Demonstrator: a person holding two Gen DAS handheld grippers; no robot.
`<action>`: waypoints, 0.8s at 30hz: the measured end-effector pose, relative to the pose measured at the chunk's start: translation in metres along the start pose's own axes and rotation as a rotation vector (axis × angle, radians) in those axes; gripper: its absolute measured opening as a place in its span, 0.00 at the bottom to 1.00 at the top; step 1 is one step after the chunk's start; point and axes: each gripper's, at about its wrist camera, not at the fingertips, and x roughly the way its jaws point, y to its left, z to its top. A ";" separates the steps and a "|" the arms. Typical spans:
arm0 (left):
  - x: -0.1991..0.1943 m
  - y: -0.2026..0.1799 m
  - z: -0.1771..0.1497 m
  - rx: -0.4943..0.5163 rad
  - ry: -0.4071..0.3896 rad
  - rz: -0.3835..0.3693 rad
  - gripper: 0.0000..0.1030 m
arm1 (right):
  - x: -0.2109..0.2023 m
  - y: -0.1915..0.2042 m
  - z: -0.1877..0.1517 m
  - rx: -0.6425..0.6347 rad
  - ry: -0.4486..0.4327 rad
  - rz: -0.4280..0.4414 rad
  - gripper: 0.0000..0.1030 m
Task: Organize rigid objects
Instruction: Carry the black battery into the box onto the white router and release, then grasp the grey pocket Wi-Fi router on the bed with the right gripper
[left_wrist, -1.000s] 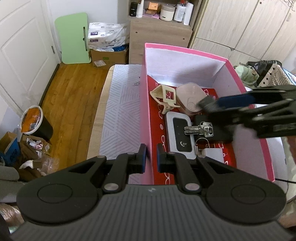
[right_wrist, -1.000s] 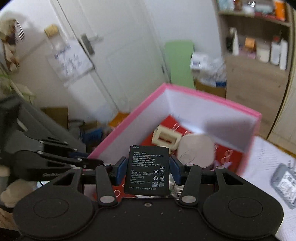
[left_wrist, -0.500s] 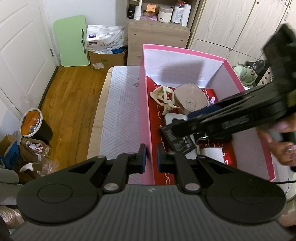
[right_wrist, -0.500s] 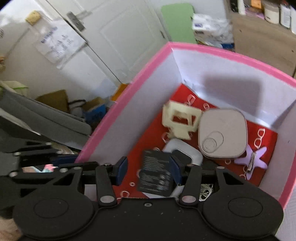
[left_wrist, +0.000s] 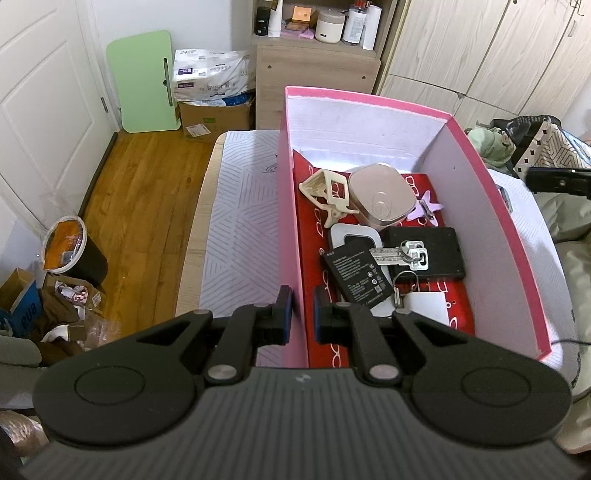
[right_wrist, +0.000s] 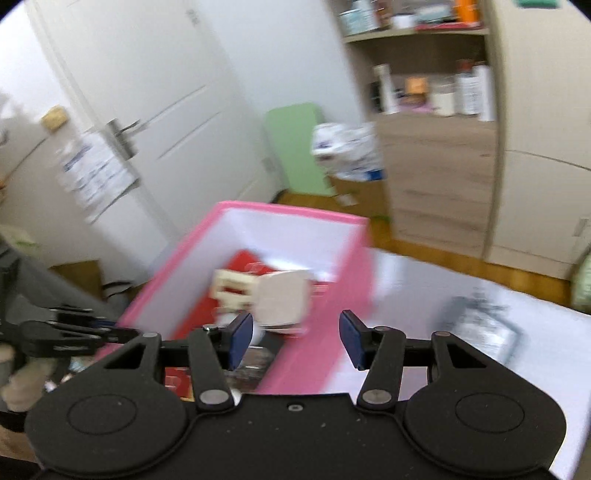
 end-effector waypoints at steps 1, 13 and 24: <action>0.000 -0.001 0.000 0.005 0.002 0.004 0.09 | -0.005 -0.008 -0.003 -0.002 -0.015 -0.024 0.56; 0.002 -0.007 0.003 0.014 0.010 0.017 0.09 | 0.017 -0.086 -0.031 -0.262 0.041 -0.244 0.65; 0.002 -0.006 0.004 0.010 0.017 0.038 0.05 | 0.080 -0.116 -0.005 -0.461 0.128 -0.139 0.72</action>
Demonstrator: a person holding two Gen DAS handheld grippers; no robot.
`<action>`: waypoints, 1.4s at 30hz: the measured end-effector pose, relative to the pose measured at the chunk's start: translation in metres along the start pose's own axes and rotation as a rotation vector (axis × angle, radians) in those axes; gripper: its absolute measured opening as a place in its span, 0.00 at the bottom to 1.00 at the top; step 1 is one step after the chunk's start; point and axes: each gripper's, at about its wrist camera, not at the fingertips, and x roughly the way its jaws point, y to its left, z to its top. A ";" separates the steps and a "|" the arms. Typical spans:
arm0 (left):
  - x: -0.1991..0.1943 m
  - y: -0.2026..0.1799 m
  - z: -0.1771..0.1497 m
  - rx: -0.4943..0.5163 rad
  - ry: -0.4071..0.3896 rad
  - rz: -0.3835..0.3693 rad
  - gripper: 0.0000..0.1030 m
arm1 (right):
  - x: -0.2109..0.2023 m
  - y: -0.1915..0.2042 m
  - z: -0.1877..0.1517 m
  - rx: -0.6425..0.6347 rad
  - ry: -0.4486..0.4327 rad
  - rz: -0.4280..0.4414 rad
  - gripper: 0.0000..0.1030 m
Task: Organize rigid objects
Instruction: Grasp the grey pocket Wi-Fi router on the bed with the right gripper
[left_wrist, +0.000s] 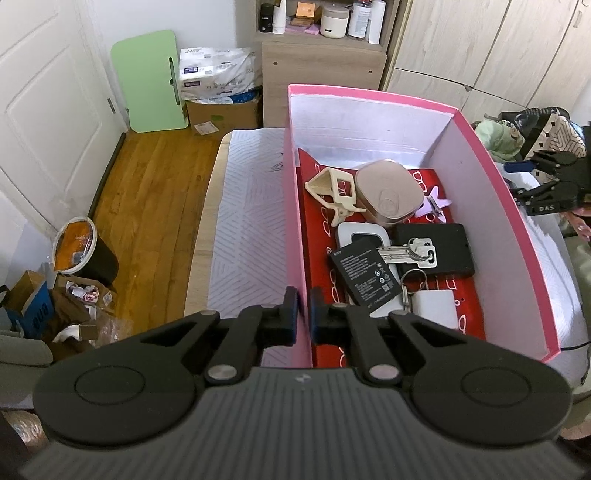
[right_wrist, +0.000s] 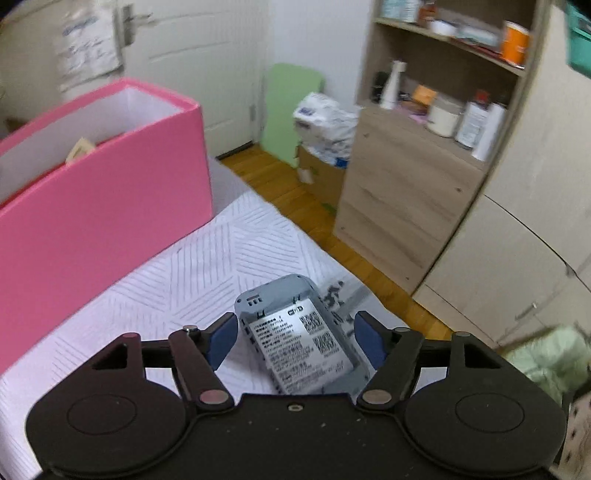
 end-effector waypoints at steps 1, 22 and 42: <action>0.000 0.000 0.000 -0.001 0.001 0.000 0.05 | 0.004 -0.001 0.002 -0.009 0.016 0.011 0.72; 0.003 -0.001 0.004 -0.014 0.031 0.009 0.05 | 0.002 0.005 -0.022 0.206 0.036 -0.011 0.67; 0.002 -0.002 -0.001 -0.001 0.005 0.003 0.05 | -0.013 0.043 -0.038 0.336 0.063 -0.027 0.67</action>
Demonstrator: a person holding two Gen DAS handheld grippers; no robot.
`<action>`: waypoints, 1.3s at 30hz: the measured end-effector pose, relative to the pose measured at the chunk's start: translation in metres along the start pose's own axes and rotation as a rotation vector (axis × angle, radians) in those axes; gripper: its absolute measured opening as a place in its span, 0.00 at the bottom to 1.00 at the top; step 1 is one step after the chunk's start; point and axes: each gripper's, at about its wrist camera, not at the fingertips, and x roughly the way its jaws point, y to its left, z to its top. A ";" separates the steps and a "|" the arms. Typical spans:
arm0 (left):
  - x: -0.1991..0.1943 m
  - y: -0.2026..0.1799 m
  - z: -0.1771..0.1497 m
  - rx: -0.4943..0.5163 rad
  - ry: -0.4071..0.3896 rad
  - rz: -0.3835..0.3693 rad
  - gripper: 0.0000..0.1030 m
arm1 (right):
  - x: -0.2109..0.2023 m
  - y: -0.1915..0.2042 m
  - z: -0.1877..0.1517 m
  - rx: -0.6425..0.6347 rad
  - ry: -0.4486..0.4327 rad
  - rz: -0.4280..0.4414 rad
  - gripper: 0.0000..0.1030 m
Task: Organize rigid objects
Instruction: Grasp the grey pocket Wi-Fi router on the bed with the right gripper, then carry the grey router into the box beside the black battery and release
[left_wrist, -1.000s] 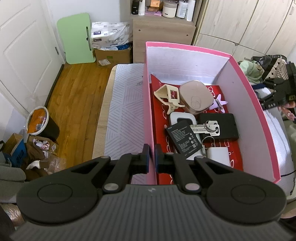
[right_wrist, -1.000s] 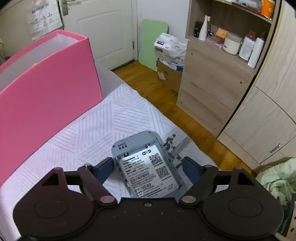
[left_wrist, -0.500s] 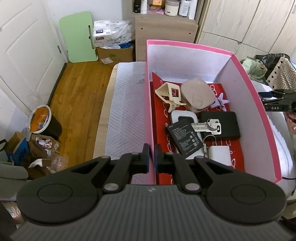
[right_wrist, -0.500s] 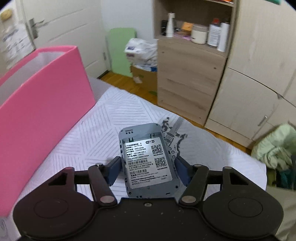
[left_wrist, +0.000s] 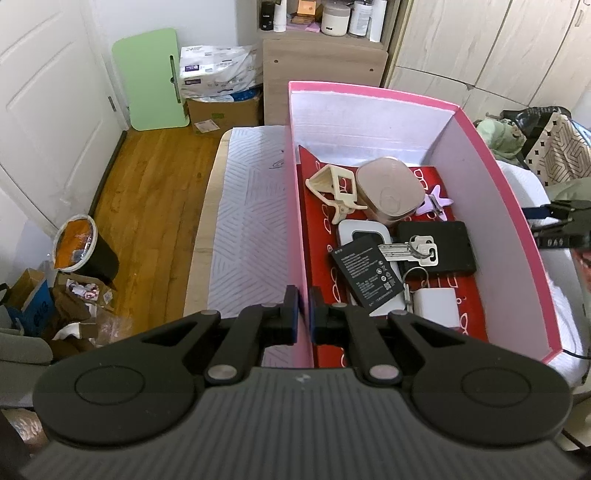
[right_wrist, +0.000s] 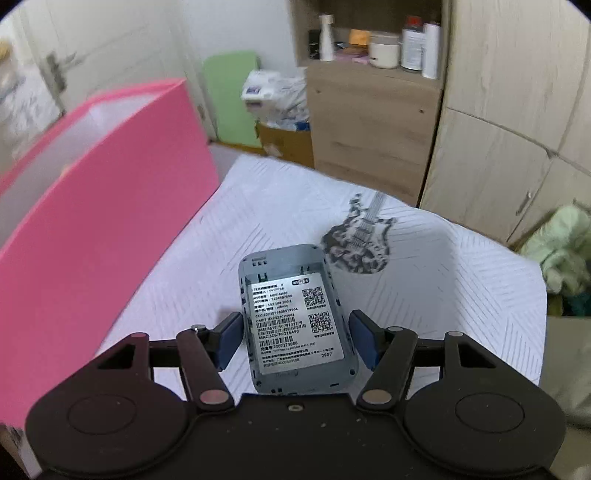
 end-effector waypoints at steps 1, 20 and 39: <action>0.000 0.000 0.000 0.001 -0.001 0.002 0.05 | 0.000 0.003 0.001 -0.014 0.012 0.002 0.69; 0.003 -0.003 0.004 0.004 0.016 0.010 0.05 | -0.046 -0.010 0.015 0.214 -0.227 0.130 0.63; 0.003 0.012 0.004 -0.031 0.016 -0.051 0.07 | -0.070 0.192 0.053 -0.304 -0.088 0.418 0.63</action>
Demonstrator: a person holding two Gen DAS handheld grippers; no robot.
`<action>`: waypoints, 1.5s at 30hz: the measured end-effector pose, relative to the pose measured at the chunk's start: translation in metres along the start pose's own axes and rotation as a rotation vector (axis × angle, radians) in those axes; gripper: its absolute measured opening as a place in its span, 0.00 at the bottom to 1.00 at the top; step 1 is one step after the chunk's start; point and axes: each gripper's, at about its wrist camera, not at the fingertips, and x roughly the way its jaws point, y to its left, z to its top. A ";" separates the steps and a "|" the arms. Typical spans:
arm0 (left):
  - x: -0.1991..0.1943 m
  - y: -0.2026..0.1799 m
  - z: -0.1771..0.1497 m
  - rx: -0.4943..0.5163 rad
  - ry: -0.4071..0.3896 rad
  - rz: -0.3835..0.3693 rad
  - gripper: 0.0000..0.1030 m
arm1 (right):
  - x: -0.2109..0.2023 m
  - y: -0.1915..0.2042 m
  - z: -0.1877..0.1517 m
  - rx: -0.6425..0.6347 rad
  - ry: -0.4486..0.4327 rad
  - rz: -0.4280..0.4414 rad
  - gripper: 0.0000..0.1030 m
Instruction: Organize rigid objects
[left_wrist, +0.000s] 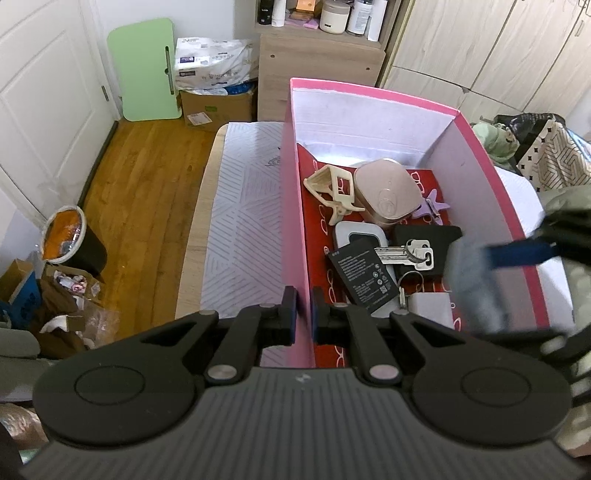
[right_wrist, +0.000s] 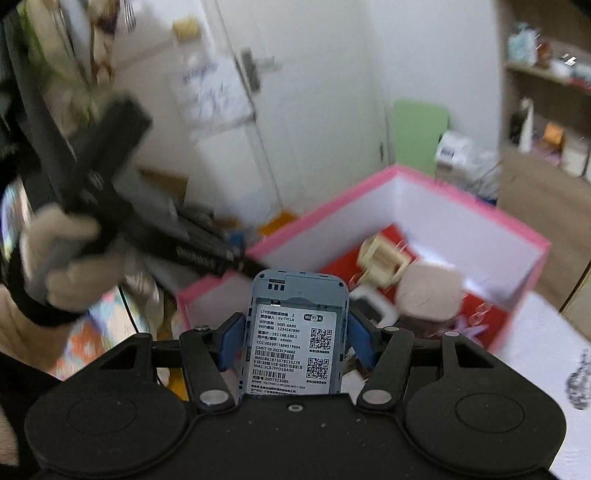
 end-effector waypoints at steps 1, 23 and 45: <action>0.000 0.001 0.000 0.000 -0.001 -0.005 0.07 | 0.018 0.008 0.003 -0.040 0.062 0.003 0.63; 0.000 0.004 -0.001 -0.019 0.001 -0.032 0.08 | -0.011 -0.015 -0.009 0.179 -0.044 0.042 0.68; -0.052 -0.030 -0.015 0.043 -0.185 0.068 0.50 | -0.079 0.014 -0.042 0.230 -0.310 -0.218 0.74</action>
